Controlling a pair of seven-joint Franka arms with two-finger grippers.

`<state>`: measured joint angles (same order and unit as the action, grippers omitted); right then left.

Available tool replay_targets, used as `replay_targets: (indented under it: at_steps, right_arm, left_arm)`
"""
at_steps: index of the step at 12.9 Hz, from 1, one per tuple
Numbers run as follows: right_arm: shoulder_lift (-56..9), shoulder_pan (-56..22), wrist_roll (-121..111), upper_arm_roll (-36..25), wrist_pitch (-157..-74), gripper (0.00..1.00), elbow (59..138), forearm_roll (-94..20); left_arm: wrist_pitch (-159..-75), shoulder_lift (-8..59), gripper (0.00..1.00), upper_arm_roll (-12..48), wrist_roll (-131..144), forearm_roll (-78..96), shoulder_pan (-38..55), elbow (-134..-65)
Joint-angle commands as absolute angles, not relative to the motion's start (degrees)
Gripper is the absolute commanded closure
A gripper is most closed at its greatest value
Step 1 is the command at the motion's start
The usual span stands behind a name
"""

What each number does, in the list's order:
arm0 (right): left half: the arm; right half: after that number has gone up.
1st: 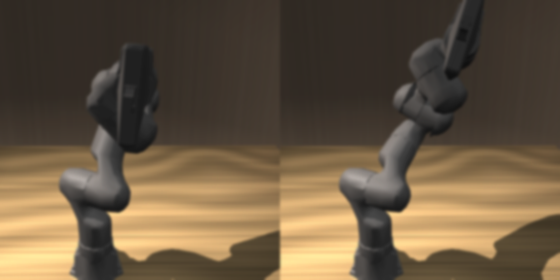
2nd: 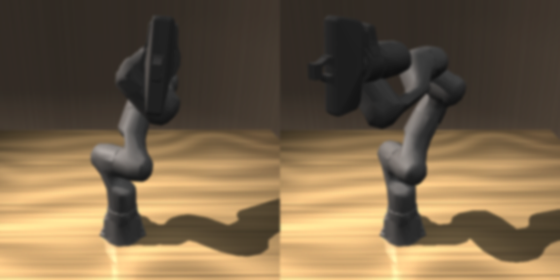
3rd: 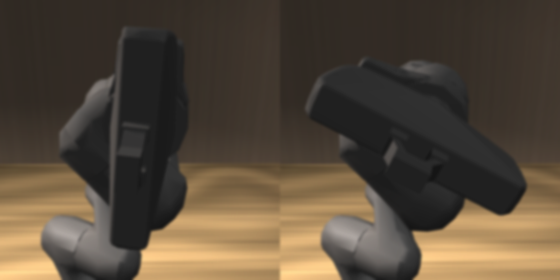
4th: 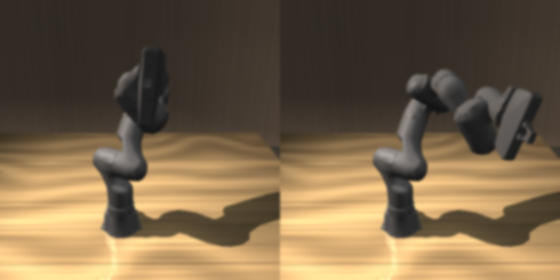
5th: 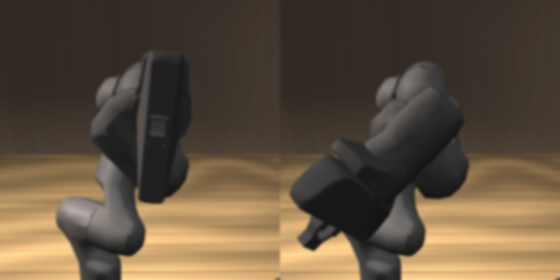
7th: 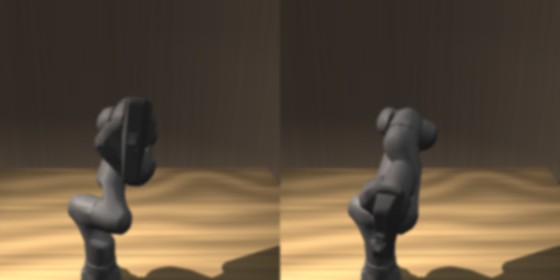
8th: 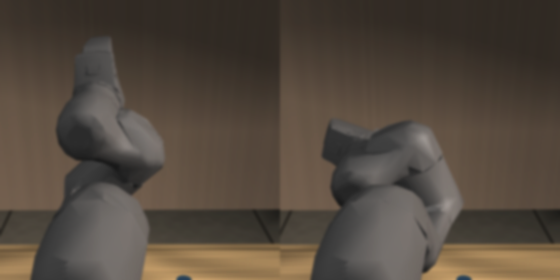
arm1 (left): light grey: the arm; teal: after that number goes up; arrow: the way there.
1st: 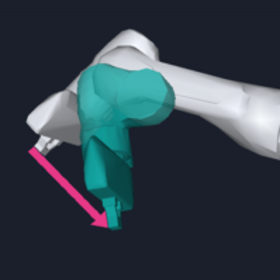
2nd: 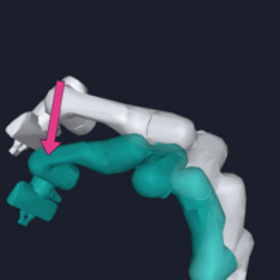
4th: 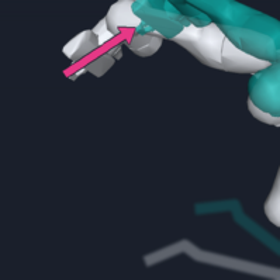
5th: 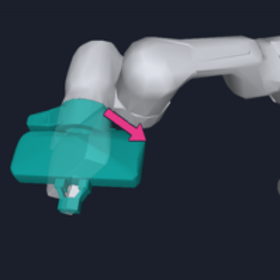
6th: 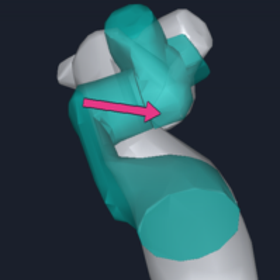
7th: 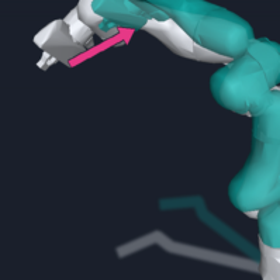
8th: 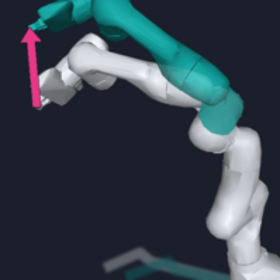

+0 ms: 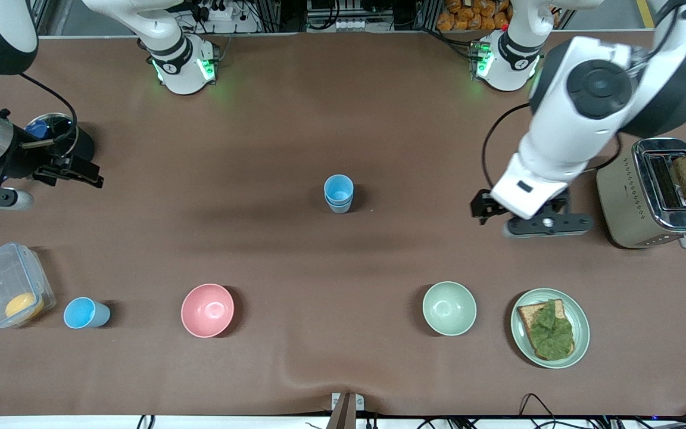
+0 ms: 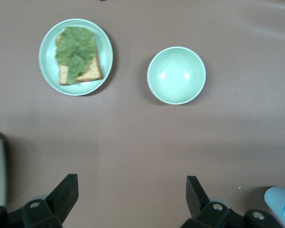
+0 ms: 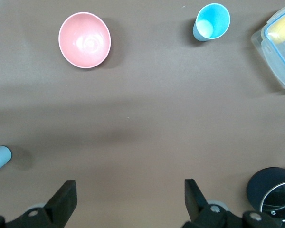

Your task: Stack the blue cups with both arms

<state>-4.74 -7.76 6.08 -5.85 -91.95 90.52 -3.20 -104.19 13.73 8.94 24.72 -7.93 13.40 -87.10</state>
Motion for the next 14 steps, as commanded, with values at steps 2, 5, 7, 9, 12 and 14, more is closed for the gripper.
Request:
replay_targets:
  at_steps: [2, 5, 7, 9, 12, 14]
  right_arm:
    - [-4.57, -6.77, 6.06, -5.19, -91.67, 0.0, 86.76, -2.11]
    - [-4.75, -7.47, 6.94, -5.1, -91.49, 0.0, 86.4, -1.41]
    - [-4.75, -7.65, 8.69, -5.01, -91.49, 0.0, 86.31, -1.58]
    - [-4.75, -6.95, 8.7, -5.01, -91.49, 0.0, 86.4, -1.58]
    - [-4.83, -6.33, 7.56, -5.27, -91.5, 0.0, 86.75, -1.32]
    - [-5.01, -4.84, 4.07, -5.27, -91.49, 0.0, 86.84, -1.32]
  left_arm:
    - [-99.33, 10.38, 0.0, 9.58, 23.38, -6.86, 12.57, -86.84]
    - [-96.6, 7.83, 0.0, 9.85, 23.38, -5.19, 10.46, -86.66]
    - [-92.83, 5.29, 0.0, 9.67, 22.94, -3.44, 9.85, -86.66]
    - [-92.55, 3.61, 0.0, 9.93, 21.37, -3.16, 8.0, -86.66]
    - [-90.88, 2.29, 0.0, 9.5, 16.89, -2.46, 6.07, -86.75]
    - [-87.91, 1.5, 0.0, 8.01, 10.49, -2.29, 5.46, -87.01]
